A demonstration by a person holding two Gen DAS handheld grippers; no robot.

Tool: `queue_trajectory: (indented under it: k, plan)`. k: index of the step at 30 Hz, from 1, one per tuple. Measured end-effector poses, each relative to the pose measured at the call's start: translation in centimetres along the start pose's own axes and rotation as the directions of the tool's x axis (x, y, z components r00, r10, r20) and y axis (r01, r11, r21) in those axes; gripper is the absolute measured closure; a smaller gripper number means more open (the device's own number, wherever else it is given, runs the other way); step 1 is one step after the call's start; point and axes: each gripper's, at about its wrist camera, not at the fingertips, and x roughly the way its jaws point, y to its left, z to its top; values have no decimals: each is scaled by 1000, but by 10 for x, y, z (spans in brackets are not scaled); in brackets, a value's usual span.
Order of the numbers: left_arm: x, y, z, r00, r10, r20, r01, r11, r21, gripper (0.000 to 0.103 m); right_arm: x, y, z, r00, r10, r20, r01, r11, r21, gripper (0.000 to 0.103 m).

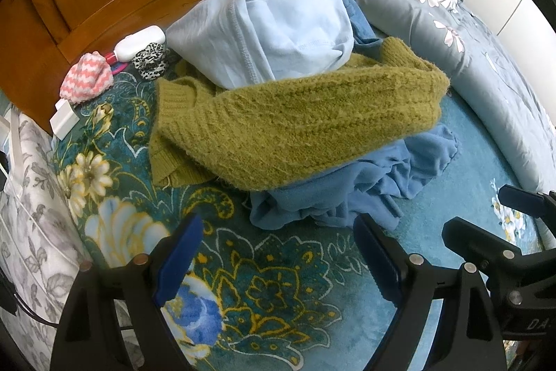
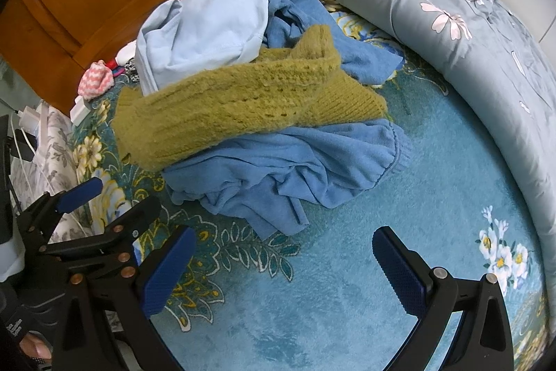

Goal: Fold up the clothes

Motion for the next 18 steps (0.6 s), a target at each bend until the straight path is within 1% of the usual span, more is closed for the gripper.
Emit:
queue_trajectory:
  k: [18]
  plan:
    - [0,1,-6,1000,-6,-11,6,1000,-5,14,-2,2,-7,1000,-2,-3,2,1000,1,0]
